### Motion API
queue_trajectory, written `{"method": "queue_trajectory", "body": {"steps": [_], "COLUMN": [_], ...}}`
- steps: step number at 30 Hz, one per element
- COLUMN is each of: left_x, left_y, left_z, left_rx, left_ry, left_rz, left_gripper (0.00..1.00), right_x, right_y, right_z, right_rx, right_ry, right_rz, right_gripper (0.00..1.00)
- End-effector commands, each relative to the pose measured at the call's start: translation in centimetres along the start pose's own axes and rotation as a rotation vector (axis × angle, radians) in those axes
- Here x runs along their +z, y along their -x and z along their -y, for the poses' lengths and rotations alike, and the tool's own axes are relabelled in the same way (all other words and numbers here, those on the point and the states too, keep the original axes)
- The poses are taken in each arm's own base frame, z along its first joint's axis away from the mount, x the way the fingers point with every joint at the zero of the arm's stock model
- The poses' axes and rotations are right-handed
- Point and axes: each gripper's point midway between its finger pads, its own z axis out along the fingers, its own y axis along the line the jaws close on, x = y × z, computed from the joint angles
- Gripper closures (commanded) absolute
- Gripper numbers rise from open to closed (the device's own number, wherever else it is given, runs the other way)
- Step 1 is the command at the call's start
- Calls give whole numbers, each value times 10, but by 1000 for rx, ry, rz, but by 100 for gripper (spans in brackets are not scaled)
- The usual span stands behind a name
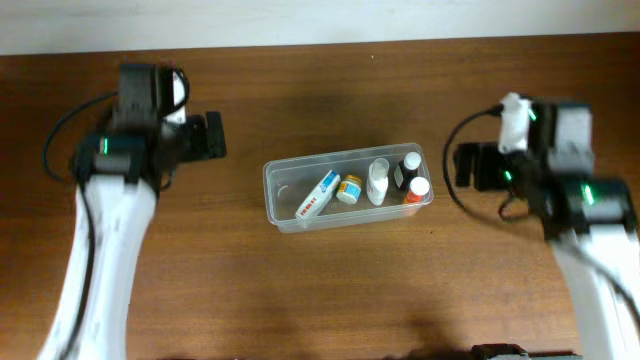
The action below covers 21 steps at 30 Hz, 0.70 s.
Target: Pack container
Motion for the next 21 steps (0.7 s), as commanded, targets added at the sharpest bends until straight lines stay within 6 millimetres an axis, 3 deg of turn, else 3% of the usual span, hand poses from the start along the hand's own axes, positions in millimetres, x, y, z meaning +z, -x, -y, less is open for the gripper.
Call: {"method": "queue_trajectory", "body": {"steps": [1, 4, 7, 11, 15, 21], "left_x": [-37, -43, -40, -32, -27, -28], "left_y": [-34, -83, -101, -140, -180, -187], "left_z": [-2, -16, -19, -24, -30, -31], "left_rx": [26, 16, 6, 17, 37, 40], "left_ry": [-20, 10, 4, 17, 39, 42], "left_rz": [131, 189, 263, 167, 2, -26], "left_gripper": [0, 0, 0, 0, 0, 0], "right_x": [-20, -32, -34, -27, -20, -20], "right_y": [-36, -81, -106, -130, -140, -141], "right_z": [7, 7, 7, 6, 7, 7], "right_rx": [15, 48, 49, 49, 50, 50], "right_ry": [-46, -42, -40, -30, -32, -32], "right_rz": [71, 121, 157, 139, 104, 103], "right_gripper": [2, 2, 2, 2, 2, 1]}}
